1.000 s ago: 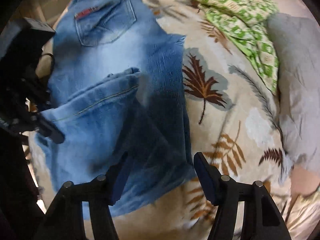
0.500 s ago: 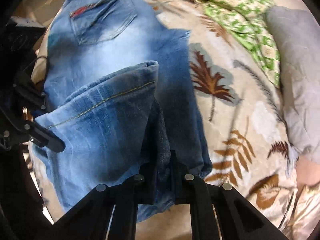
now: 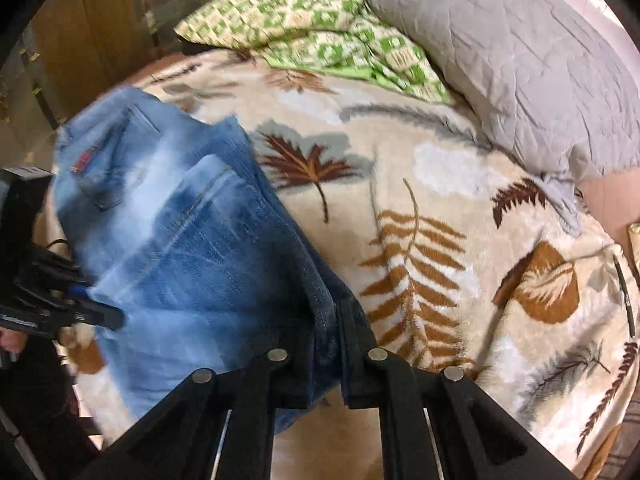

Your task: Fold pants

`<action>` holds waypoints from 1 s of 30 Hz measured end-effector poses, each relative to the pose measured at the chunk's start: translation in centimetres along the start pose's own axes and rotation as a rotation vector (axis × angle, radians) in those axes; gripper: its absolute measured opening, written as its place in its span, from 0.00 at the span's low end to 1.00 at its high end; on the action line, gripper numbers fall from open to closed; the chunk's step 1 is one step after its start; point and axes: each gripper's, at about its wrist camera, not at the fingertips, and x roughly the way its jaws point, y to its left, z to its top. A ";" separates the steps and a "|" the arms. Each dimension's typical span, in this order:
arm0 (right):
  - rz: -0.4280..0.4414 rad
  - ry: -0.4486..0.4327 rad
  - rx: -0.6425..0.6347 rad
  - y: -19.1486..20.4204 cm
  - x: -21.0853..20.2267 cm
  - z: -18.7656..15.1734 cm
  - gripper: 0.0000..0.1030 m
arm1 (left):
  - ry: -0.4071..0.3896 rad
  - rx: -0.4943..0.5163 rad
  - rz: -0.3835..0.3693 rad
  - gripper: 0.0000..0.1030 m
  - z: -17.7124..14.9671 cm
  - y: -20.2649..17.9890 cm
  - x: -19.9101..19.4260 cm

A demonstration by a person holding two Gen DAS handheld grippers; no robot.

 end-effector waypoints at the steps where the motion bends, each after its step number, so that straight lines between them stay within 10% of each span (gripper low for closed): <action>1: -0.004 0.010 0.008 0.1 0.6 -0.1 0.09 | 0.002 0.009 0.018 0.16 0.0 -0.2 0.1; 8: -0.054 0.010 -0.001 0.4 2.0 -0.4 0.25 | -0.004 0.008 0.007 0.16 0.2 -0.8 -0.1; 10: -0.094 0.001 0.004 0.3 1.2 -0.6 0.66 | -0.011 -0.007 -0.037 0.33 0.3 -0.5 -0.8; 12: -0.148 -0.040 0.016 0.4 -0.4 -1.2 0.78 | -0.048 0.007 -0.085 0.98 0.4 -0.9 -2.5; 20: -0.173 -0.180 0.167 2.5 -7.7 -4.8 0.79 | -0.118 0.053 0.000 1.00 4.2 -2.0 -7.1; 30: -0.276 -0.273 0.359 7.9 -12.8 -10.5 0.87 | -0.048 0.243 0.131 1.00 10.0 -5.9 -3.4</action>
